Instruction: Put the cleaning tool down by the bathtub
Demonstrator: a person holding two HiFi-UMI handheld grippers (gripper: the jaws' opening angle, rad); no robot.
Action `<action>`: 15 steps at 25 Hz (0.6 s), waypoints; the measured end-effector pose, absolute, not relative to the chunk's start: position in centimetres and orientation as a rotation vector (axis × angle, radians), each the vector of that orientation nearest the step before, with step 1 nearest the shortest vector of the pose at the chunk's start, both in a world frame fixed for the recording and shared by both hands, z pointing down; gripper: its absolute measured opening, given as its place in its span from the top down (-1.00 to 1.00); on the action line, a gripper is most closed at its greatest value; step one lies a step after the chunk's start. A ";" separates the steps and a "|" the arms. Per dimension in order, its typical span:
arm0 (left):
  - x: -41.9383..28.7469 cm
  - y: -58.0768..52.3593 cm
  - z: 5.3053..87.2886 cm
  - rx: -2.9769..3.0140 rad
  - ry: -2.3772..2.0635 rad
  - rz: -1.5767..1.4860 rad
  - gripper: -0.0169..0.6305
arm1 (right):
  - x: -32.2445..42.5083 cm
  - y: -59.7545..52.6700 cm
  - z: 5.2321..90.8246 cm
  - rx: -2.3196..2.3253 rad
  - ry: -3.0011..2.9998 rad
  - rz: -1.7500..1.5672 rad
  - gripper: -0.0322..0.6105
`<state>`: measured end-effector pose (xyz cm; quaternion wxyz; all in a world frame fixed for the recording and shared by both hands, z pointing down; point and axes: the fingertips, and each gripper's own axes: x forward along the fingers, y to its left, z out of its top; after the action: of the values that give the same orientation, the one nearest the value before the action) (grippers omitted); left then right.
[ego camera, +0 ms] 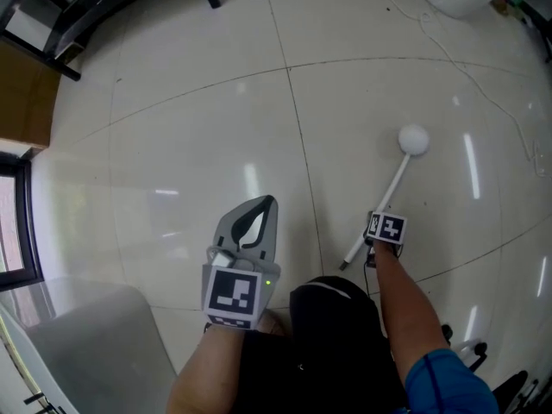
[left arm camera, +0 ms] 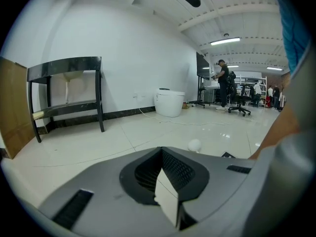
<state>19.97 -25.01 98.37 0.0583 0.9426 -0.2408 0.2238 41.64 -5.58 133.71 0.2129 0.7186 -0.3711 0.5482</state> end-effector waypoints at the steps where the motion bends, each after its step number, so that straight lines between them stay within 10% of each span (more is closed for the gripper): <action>1: 20.0 -25.0 98.4 2.852 -0.724 0.674 0.96 | 41.7 -5.5 133.8 2.006 -1.006 1.529 0.38; 15: 19.7 -25.1 99.1 2.824 -0.712 0.706 0.96 | 42.6 -5.0 134.2 2.044 -0.842 1.780 0.55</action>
<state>19.73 -25.10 99.14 0.0724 0.9399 -0.2369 0.2350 42.61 -4.96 134.23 0.1513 0.7118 -0.2932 0.6200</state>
